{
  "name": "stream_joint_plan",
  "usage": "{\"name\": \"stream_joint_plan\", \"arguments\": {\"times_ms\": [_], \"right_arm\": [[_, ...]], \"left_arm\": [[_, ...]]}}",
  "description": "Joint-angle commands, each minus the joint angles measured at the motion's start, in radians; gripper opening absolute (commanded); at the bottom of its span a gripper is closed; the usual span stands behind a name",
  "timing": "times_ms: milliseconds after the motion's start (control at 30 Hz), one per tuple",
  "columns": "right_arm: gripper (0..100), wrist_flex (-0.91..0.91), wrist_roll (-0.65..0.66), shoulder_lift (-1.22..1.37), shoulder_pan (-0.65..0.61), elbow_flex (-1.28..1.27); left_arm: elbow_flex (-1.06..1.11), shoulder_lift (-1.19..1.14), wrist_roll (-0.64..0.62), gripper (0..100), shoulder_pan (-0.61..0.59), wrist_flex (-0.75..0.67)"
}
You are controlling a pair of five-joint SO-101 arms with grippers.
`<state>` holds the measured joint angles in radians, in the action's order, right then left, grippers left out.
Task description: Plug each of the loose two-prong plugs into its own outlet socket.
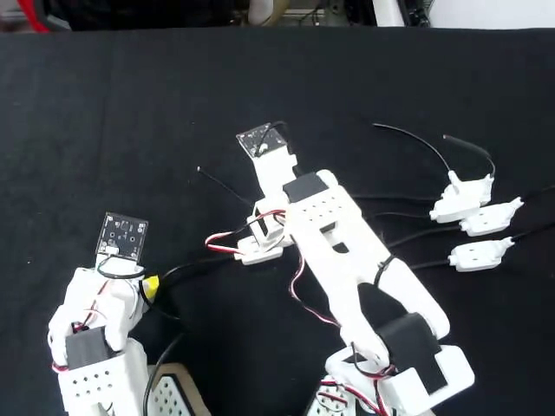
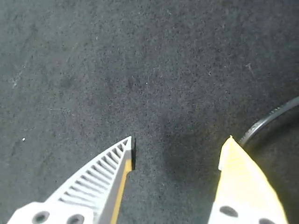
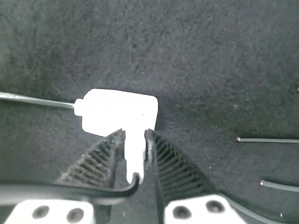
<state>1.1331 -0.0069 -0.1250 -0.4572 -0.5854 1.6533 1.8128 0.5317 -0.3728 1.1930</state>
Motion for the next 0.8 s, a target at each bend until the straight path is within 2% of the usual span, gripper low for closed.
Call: {"name": "stream_joint_plan", "arguments": {"times_ms": [0, 500, 767], "right_arm": [[1.3, 0.025, 0.008, 0.013, 0.002, -0.028], [1.3, 0.052, 0.025, 0.019, 0.005, -0.027], [1.4, 0.052, 0.025, 0.019, 0.094, -0.028]], "left_arm": [[-0.004, 0.005, 0.011, 29, -0.008, 0.003], [-0.004, 0.005, 0.011, 29, -0.008, 0.003], [-0.004, 0.005, 0.012, 29, -0.008, 0.003]]}}
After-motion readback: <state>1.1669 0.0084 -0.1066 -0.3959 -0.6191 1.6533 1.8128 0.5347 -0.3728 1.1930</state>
